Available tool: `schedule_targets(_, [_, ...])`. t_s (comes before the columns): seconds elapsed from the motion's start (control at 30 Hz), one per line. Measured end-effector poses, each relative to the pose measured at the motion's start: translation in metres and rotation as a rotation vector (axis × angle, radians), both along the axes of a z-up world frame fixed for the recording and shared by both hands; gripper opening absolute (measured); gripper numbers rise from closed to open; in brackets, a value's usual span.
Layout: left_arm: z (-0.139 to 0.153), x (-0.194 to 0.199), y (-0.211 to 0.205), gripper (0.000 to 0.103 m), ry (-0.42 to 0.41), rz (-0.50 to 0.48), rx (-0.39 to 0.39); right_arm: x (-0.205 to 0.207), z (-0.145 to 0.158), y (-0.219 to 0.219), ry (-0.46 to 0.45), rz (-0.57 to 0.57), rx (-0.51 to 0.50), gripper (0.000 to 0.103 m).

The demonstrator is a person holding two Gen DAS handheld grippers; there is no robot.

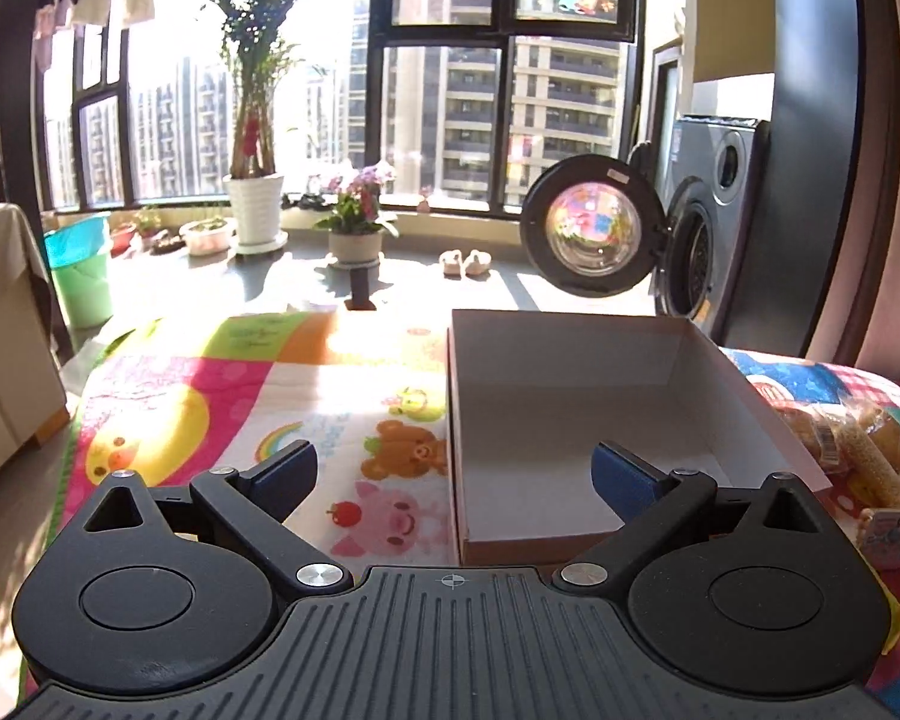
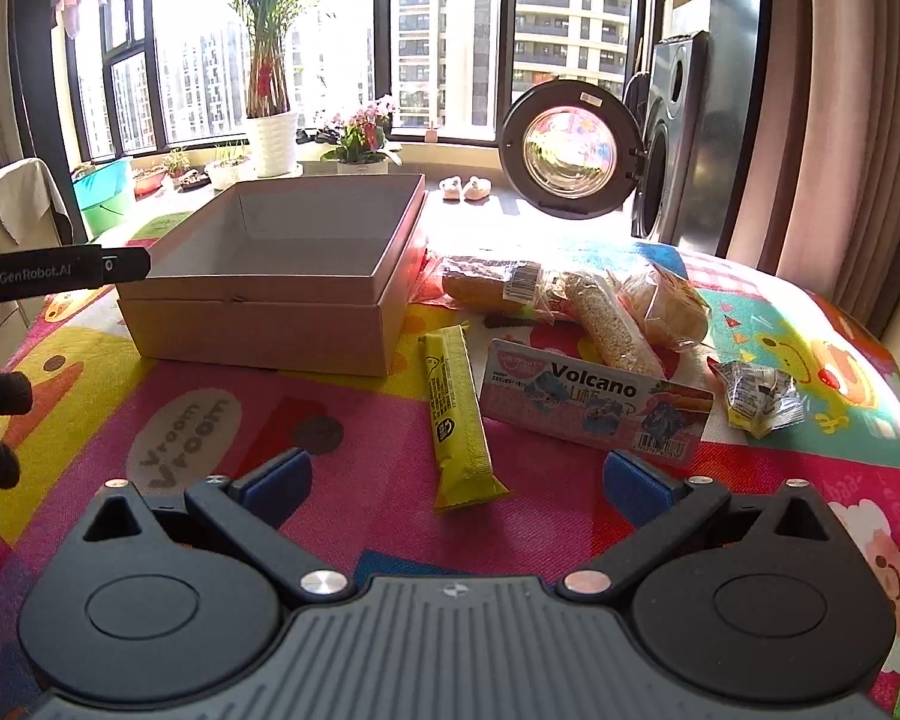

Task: Organize objects
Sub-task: 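Grasp the cardboard box side wall with the left tool, then grasp the yellow stick snack with the right tool and carry it into the box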

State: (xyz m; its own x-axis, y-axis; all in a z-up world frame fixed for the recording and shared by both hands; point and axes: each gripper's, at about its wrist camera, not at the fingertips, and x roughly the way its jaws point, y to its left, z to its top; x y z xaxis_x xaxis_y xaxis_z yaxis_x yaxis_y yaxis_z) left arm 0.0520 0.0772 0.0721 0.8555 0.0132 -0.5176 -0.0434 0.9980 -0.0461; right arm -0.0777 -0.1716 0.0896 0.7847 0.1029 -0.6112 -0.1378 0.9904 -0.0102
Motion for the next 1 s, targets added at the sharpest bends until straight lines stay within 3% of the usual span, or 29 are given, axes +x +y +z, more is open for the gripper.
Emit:
schedule_targets(0.1, [-0.005, 0.024, 0.016, 0.096, 0.026, 0.03, -0.061, 0.0, 0.004, -0.003, -0.012, -0.009, 0.005, 0.103])
schedule_targets(0.17, [-0.008, 0.038, 0.018, 0.082, 0.02, 0.049, -0.061, 0.0, 0.006, -0.005, -0.02, -0.011, 0.003, 0.103])
schedule_targets(0.4, [-0.034, 0.072, 0.017, 0.053, 0.081, 0.044, -0.076, 0.004, 0.009, -0.005, -0.007, 0.024, -0.089, 0.103])
schedule_targets(0.53, [-0.041, 0.069, 0.019, 0.016, 0.073, -0.027, -0.154, 0.006, 0.012, -0.005, -0.001, 0.037, -0.119, 0.103])
schedule_targets(0.67, [-0.042, 0.065, 0.011, 0.015, 0.053, -0.067, -0.09, 0.017, 0.009, -0.002, 0.007, 0.036, -0.151, 0.103])
schedule_targets(0.8, [-0.041, 0.06, 0.005, 0.015, 0.039, -0.109, -0.023, 0.029, 0.0, 0.0, 0.046, 0.036, -0.113, 0.103])
schedule_targets(1.0, [-0.041, 0.059, 0.006, 0.015, 0.037, -0.126, -0.023, 0.034, -0.009, 0.008, 0.076, 0.068, -0.096, 0.094])
